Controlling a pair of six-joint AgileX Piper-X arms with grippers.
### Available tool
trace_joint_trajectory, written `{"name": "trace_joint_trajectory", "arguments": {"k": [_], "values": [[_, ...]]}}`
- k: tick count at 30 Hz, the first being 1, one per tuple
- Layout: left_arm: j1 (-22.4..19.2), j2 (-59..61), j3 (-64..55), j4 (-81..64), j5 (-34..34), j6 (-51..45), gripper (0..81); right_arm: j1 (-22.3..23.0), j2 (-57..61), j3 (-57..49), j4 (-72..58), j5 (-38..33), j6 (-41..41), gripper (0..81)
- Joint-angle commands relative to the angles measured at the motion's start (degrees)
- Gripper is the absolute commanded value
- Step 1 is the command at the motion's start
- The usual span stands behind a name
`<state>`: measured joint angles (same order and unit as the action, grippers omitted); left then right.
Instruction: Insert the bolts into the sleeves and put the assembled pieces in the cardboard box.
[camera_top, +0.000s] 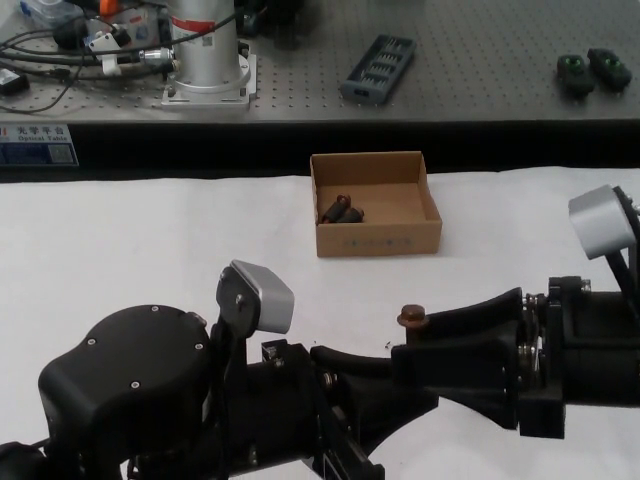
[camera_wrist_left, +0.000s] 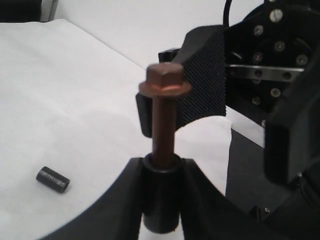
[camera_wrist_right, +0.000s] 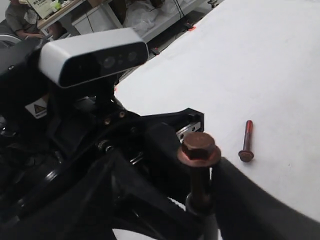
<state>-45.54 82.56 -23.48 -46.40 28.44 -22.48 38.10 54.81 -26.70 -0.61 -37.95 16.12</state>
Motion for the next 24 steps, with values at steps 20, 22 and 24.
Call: {"name": "trace_joint_trajectory", "arguments": {"k": [20, 22, 24], "values": [[0.12, -0.48, -1.58, 3.29, -8.44, 2.37, 11.8, -2.1, -10.22, -7.07, 23.52, 14.1, -5.62, 33.7], [0.12, -0.48, -4.04, 9.98, -9.04, 5.11, 11.8, -2.1, -10.22, -7.07, 26.03, 14.3, -5.88, 33.7], [0.12, -0.48, -7.87, 18.09, -10.32, 9.63, 11.8, -2.1, -10.22, -7.07, 28.18, 14.82, -5.88, 33.7]]}}
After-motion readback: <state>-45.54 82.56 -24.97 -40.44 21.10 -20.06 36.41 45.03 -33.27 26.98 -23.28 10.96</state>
